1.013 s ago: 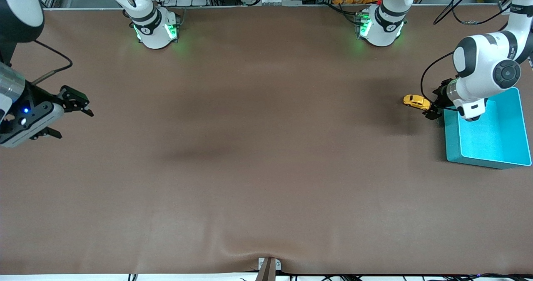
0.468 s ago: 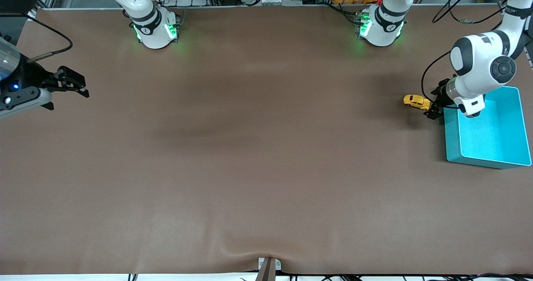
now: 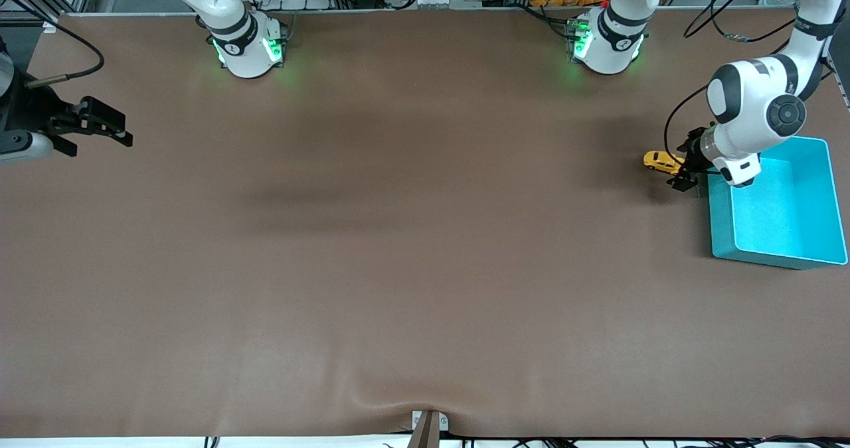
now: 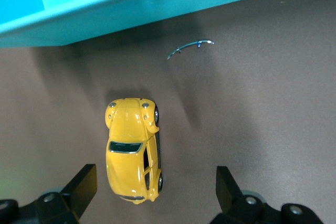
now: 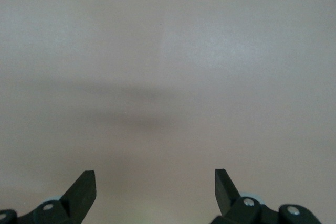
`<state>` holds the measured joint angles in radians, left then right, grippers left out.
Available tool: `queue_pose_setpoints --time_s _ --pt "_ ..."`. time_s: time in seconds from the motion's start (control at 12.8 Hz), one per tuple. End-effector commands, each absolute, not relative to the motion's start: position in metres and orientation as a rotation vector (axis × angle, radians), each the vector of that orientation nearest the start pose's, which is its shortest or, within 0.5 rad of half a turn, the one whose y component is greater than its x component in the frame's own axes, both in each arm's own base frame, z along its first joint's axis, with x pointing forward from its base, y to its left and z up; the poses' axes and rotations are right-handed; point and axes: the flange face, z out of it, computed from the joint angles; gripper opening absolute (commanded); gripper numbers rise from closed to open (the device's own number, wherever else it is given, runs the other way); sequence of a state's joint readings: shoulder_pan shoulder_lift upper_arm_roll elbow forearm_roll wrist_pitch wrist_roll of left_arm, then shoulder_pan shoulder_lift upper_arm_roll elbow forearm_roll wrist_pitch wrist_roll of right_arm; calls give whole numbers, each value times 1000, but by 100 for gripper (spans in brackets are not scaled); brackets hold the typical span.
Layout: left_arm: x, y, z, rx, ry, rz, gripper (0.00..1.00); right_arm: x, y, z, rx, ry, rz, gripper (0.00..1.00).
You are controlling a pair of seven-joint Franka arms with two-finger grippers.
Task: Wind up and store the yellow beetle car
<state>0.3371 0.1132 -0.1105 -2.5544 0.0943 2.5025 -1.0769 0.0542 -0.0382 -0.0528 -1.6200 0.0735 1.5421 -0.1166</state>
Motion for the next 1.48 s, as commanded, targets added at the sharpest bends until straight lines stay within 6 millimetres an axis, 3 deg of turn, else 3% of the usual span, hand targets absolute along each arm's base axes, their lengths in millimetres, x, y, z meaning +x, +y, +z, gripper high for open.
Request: queue_pose_setpoints --time_s 0.0,0.23,0.94,1.01,1.17,1.4 --pt "416 91 205 -2474 -1748 169 100 527 8 624 -3054 -121 52 100" --pt "411 91 202 -2467 -1751 182 100 528 -2 624 -3060 -98 51 100" --pt "401 98 194 -2455 -1778 185 100 531 3 618 -3067 -107 67 100" --pt "401 98 194 -2455 -1779 185 96 531 4 617 -3067 -109 69 100" --pt "400 100 191 -2452 -1775 193 68 531 5 617 -3067 -112 72 100" --pt "399 99 187 -2468 -1722 193 38 532 8 616 -3067 -121 77 100"
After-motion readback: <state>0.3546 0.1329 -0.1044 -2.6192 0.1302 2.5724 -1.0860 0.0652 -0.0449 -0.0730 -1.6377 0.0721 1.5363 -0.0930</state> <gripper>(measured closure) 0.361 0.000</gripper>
